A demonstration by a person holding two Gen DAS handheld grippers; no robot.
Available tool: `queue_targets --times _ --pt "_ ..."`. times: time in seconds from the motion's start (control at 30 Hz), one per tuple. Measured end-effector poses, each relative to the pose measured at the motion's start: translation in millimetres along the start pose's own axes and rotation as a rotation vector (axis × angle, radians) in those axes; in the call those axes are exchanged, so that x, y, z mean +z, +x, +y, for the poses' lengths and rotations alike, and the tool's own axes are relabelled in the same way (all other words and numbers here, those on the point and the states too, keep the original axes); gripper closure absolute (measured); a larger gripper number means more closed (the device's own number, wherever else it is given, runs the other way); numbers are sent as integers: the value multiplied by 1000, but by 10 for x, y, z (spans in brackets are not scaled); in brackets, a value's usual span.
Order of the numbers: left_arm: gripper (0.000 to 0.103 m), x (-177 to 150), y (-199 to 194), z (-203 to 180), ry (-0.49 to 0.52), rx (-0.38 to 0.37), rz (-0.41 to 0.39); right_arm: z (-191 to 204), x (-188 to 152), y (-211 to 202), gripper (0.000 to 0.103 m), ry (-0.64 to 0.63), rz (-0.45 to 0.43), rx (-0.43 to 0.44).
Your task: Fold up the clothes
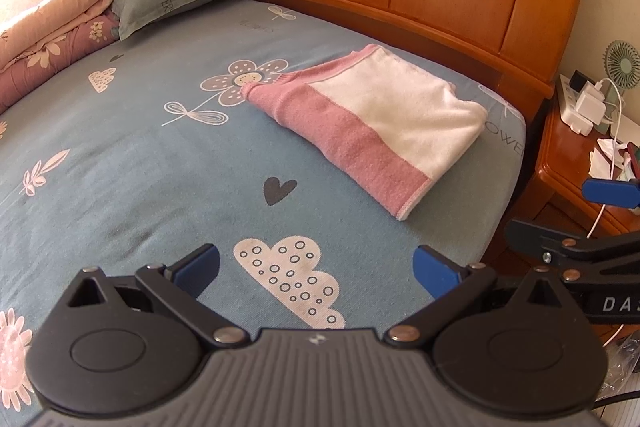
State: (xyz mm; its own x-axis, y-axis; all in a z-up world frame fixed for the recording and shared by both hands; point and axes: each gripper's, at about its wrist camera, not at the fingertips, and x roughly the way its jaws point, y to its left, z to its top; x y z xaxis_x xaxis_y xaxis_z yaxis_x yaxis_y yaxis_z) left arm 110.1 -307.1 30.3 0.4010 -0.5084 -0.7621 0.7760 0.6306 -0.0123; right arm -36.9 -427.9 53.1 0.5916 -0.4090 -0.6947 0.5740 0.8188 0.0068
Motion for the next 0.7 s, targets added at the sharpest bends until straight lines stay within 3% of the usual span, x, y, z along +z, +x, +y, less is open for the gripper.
queue_targets --times 0.7 --pt "1 3 -15 -7 14 13 -12 16 -22 15 0 -8 11 -9"
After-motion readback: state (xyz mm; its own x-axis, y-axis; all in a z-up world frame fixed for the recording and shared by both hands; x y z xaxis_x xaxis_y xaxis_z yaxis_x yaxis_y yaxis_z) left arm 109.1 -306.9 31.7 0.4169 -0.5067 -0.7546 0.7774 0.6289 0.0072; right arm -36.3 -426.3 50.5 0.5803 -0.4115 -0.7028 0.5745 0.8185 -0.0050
